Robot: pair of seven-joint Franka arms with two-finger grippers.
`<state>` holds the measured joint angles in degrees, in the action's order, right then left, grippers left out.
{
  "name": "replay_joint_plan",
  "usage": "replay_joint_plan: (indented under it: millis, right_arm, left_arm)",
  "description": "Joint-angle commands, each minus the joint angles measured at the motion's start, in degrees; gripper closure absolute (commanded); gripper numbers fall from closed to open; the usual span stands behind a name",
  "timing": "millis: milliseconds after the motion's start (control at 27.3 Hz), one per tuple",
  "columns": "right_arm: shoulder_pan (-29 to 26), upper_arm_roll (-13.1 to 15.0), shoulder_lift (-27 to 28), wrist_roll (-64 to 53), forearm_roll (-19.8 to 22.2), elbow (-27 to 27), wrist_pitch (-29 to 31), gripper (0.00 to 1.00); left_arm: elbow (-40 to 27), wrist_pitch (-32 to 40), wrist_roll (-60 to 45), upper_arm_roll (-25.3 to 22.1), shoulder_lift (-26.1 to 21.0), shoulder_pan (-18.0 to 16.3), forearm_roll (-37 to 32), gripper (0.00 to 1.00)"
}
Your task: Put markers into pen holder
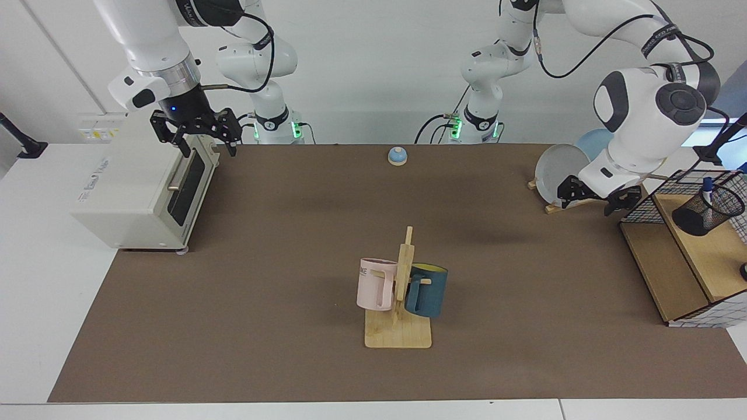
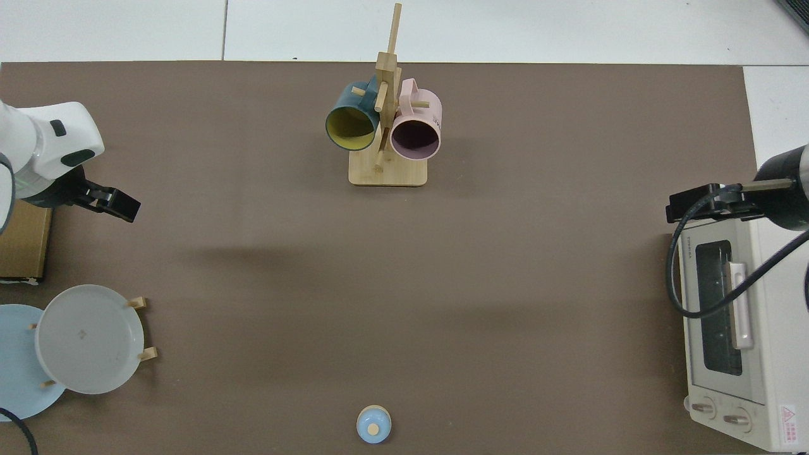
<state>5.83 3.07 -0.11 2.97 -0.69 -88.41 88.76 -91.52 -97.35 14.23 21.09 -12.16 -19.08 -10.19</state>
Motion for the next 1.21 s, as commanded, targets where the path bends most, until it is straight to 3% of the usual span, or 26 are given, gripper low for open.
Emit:
replay_joint_plan:
  millis: [0,220,366,439,586,806,1172]
  right_arm:
    - [-1.0,-0.61,-0.94,-1.74,-0.28,-0.98,0.1,0.0]
    - [-1.0,-0.61,-0.94,-1.74,-0.28,-0.98,0.1,0.0]
    - [-1.0,-0.61,-0.94,-1.74,-0.28,-0.98,0.1,0.0]
    - [-1.0,-0.61,-0.94,-1.74,-0.28,-0.98,0.1,0.0]
    - [-1.0,-0.61,-0.94,-1.74,-0.28,-0.98,0.1,0.0]
    - [-1.0,-0.61,-0.94,-1.74,-0.28,-0.98,0.1,0.0]
    - [-1.0,-0.61,-0.94,-1.74,-0.28,-0.98,0.1,0.0]
  left_arm:
    - [-0.15,1.1,-4.2,0.62,3.1,0.09,1.4,0.0]
    - [-2.17,5.15,-5.26,0.36,8.55,-0.17,5.27,0.0]
    - [-5.06,4.62,-5.35,-0.34,12.07,1.93,6.05,0.0]
    - [-5.69,4.18,-5.35,-4.53,12.78,6.05,6.5,0.0]
    - [-5.69,3.13,-4.83,-17.54,13.31,17.38,8.87,0.0]
    - [-4.64,1.54,-6.14,-31.44,12.87,29.26,13.26,0.0]
    - [-2.88,-0.39,-5.61,-32.69,11.2,29.62,12.48,0.0]
